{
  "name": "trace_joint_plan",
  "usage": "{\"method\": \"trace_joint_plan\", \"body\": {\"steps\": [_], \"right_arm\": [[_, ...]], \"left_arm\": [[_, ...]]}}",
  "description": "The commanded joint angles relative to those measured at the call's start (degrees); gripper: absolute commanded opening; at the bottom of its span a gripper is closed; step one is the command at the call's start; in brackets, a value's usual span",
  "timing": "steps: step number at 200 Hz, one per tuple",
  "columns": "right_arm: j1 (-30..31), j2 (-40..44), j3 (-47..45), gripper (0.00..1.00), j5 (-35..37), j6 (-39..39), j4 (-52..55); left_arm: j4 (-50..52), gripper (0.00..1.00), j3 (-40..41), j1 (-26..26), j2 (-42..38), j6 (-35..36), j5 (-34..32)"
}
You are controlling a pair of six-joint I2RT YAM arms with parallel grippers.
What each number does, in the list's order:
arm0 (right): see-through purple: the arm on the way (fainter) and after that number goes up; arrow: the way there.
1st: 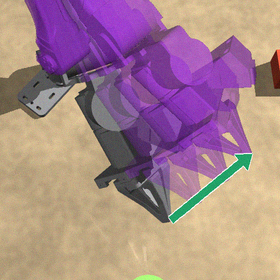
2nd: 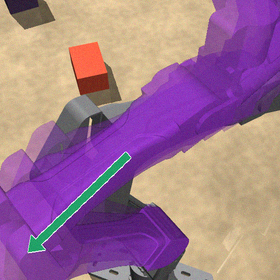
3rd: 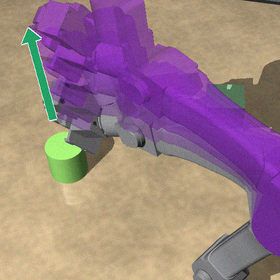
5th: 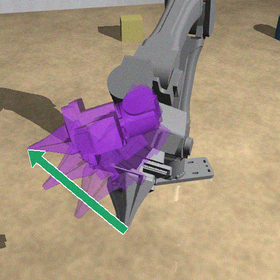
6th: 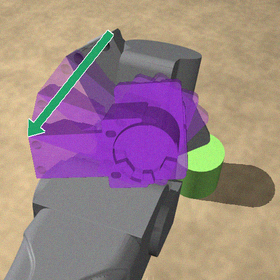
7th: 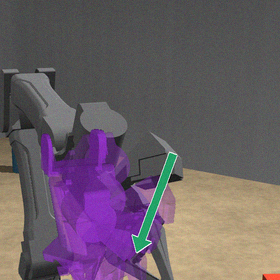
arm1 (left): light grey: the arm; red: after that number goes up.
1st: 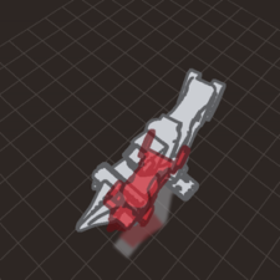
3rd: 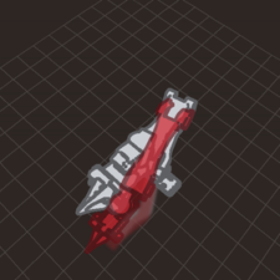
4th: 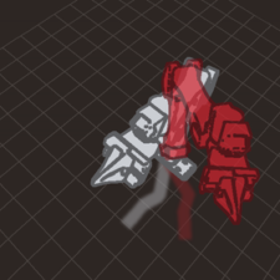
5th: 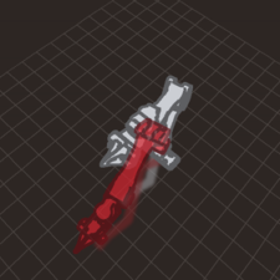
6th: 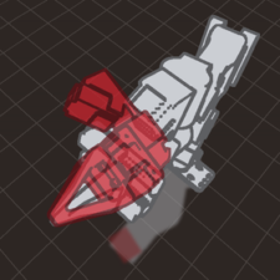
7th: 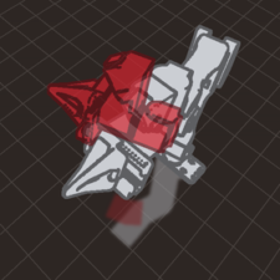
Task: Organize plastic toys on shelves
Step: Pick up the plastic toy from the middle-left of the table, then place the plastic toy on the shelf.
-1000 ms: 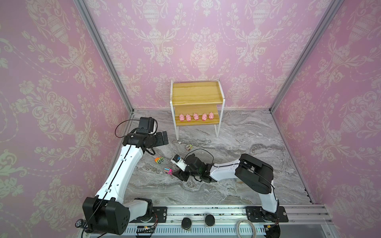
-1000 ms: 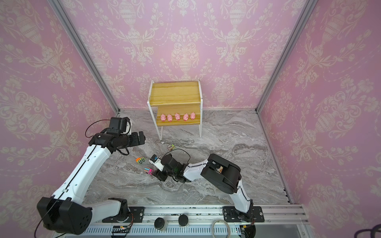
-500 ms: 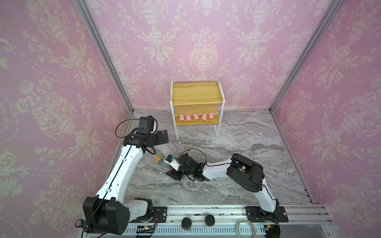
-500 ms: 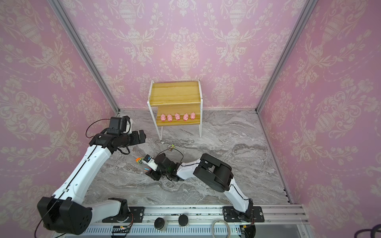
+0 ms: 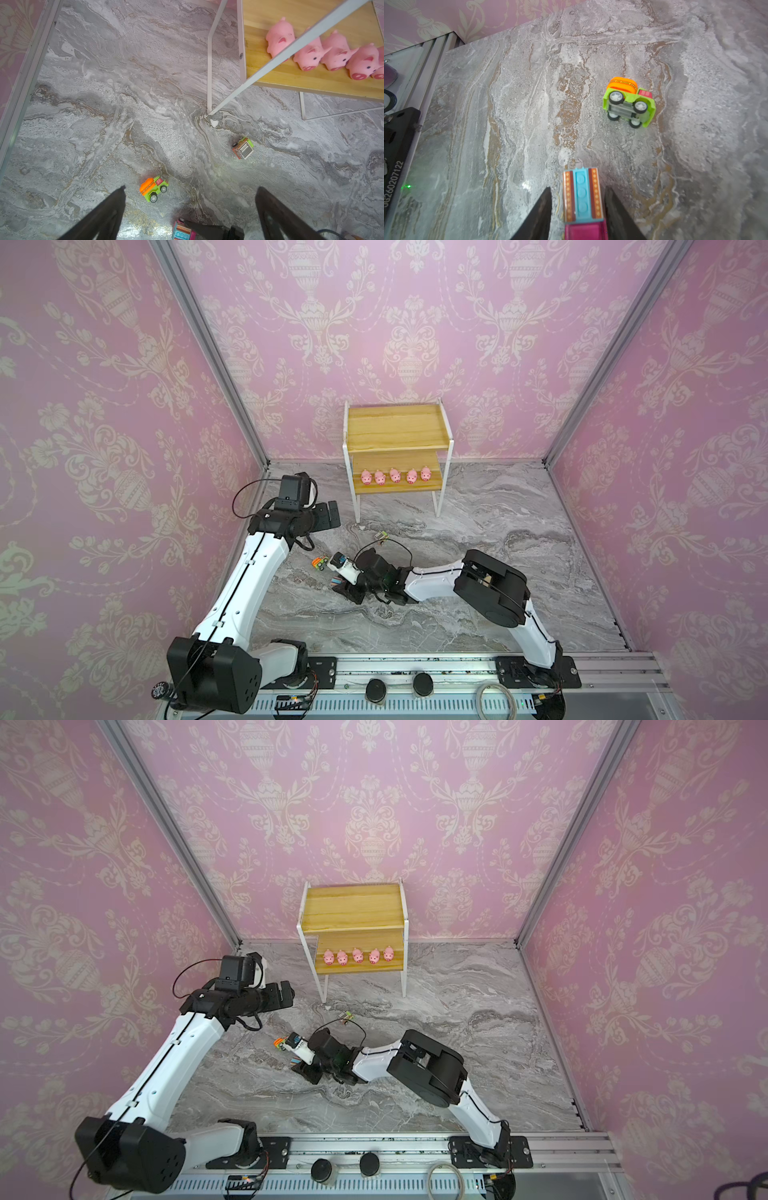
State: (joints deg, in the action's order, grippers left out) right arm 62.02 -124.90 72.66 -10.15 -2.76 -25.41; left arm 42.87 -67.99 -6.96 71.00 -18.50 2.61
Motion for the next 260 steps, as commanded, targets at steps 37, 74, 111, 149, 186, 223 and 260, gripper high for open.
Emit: {"method": "trace_joint_plan", "body": {"steps": [37,74,111,149,186,223,260], "right_arm": [[0.8,-1.6,2.3,0.3,0.8,1.6,2.6],[1.1,3.1,0.3,0.19,2.8,1.5,2.2],[1.3,11.9,-2.2,0.18,5.7,1.2,4.6],[1.3,23.2,-3.0,0.18,10.8,1.3,12.0],[0.6,33.1,2.0,0.18,18.3,3.4,24.1],[-5.0,37.1,12.4,0.18,22.1,1.7,35.5],[-13.3,36.6,21.3,0.18,22.7,-2.5,40.8]], "left_arm": [[-0.6,0.99,-1.1,0.4,-0.4,0.3,-0.1],[-0.7,0.99,-2.4,0.3,-0.1,0.5,-0.3],[-0.9,0.99,-4.9,0.3,0.0,0.5,-0.5],[-0.6,0.99,-9.5,0.3,-0.6,0.5,0.3],[-1.9,0.99,-14.2,0.3,-1.9,0.5,2.2],[-5.7,0.99,-14.6,0.1,-2.6,1.3,6.4],[-9.2,0.99,-11.5,-1.8,-2.8,3.5,9.0]]}}
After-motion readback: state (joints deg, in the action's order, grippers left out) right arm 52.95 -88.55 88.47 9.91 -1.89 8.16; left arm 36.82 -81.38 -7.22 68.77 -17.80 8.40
